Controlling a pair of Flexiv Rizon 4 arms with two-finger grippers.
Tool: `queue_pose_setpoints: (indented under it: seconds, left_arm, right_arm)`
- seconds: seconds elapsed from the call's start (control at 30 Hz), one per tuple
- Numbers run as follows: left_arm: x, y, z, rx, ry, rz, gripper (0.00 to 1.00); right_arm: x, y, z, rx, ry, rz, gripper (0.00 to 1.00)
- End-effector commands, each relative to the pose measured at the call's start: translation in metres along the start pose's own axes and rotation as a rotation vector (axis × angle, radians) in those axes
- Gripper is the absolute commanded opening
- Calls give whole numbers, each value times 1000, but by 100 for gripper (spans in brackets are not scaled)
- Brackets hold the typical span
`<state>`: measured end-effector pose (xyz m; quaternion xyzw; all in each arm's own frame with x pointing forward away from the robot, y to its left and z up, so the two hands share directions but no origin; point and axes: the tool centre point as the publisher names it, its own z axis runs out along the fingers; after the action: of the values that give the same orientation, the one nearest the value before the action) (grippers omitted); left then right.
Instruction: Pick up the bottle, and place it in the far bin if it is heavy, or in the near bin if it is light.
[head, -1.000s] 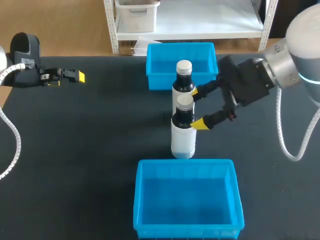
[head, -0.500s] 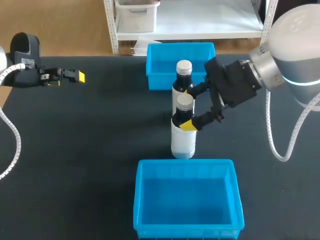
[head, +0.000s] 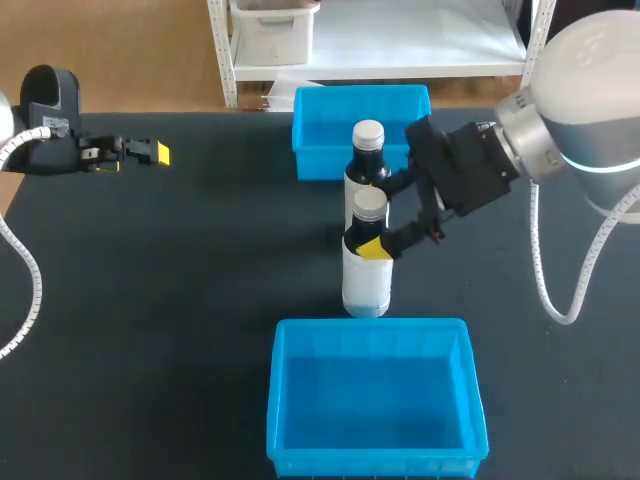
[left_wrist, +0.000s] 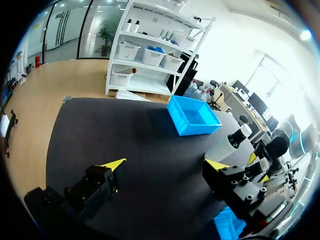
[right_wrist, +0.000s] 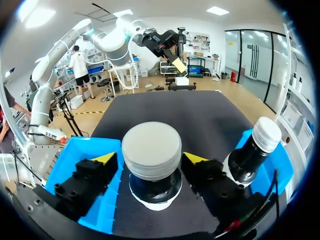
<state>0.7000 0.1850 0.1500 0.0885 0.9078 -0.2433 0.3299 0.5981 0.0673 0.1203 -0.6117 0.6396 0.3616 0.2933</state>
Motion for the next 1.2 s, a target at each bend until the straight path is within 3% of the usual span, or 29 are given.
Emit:
queue_pose_setpoints:
  seconds: [0.03, 0.23, 0.37, 0.43, 0.47, 0.53, 0.83, 1.2]
  left_arm:
    - [0, 0, 0, 0, 0, 0, 100]
    - [0, 0, 0, 0, 0, 0, 100]
    - [0, 0, 0, 0, 0, 0, 100]
    - [0, 0, 0, 0, 0, 0, 100]
    - [0, 0, 0, 0, 0, 0, 100]
    - [0, 0, 0, 0, 0, 0, 100]
    - [0, 0, 0, 0, 0, 0, 100]
    - [0, 0, 0, 0, 0, 0, 100]
  right_arm:
    - [1, -1, 1, 1, -4, 1, 49]
    - [1, -1, 2, -1, -4, 0, 46]
    - [1, -1, 3, 0, -5, 1, 38]
    - [1, -1, 3, 1, -6, 2, 25]
    - [1, -1, 3, 3, -7, 1, 9]
    - [-1, -1, 0, 7, -9, -2, 0]
    - [-34, 10, -34, 51, -28, -50, 0]
    - [-85, 55, -70, 66, -54, -110, 0]
